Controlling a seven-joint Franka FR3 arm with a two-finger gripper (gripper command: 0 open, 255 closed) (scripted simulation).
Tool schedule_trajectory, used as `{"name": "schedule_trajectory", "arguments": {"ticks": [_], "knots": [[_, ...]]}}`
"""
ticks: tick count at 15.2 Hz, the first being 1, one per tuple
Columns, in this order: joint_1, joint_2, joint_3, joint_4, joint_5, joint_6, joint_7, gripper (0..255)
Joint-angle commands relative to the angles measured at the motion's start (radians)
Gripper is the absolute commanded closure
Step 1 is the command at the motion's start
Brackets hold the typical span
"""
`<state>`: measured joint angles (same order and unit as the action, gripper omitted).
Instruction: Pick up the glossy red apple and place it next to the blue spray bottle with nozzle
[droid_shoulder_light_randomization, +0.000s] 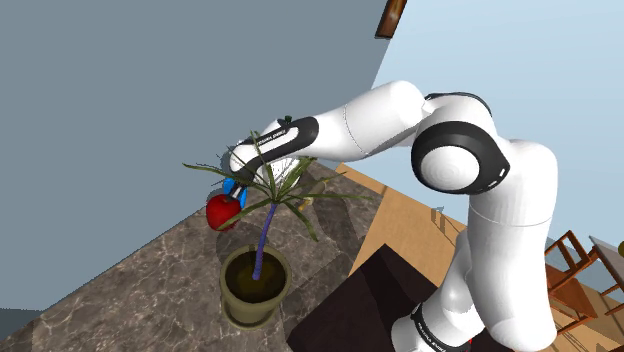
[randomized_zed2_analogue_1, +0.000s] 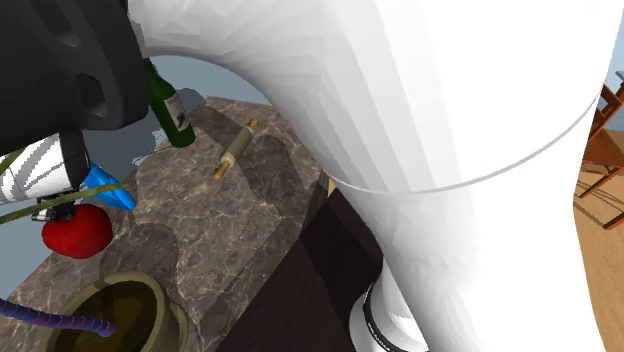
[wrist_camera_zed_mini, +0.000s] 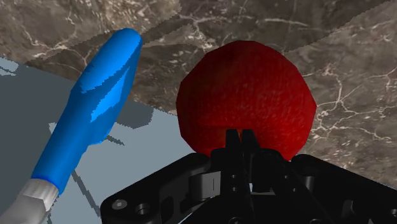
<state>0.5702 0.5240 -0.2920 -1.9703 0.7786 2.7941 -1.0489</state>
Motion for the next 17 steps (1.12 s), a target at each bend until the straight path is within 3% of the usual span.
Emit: {"name": "schedule_trajectory", "arguments": {"ticks": [1,11,12,17], "knots": [[-0.013,0.020,0.017,0.008,0.020,0.014,-0.019,255],[-0.031,0.048,0.041,0.016,0.046,0.035,-0.046,255],[-0.031,0.048,0.041,0.016,0.046,0.035,-0.046,0],[-0.031,0.048,0.041,0.016,0.046,0.035,-0.046,0]]}}
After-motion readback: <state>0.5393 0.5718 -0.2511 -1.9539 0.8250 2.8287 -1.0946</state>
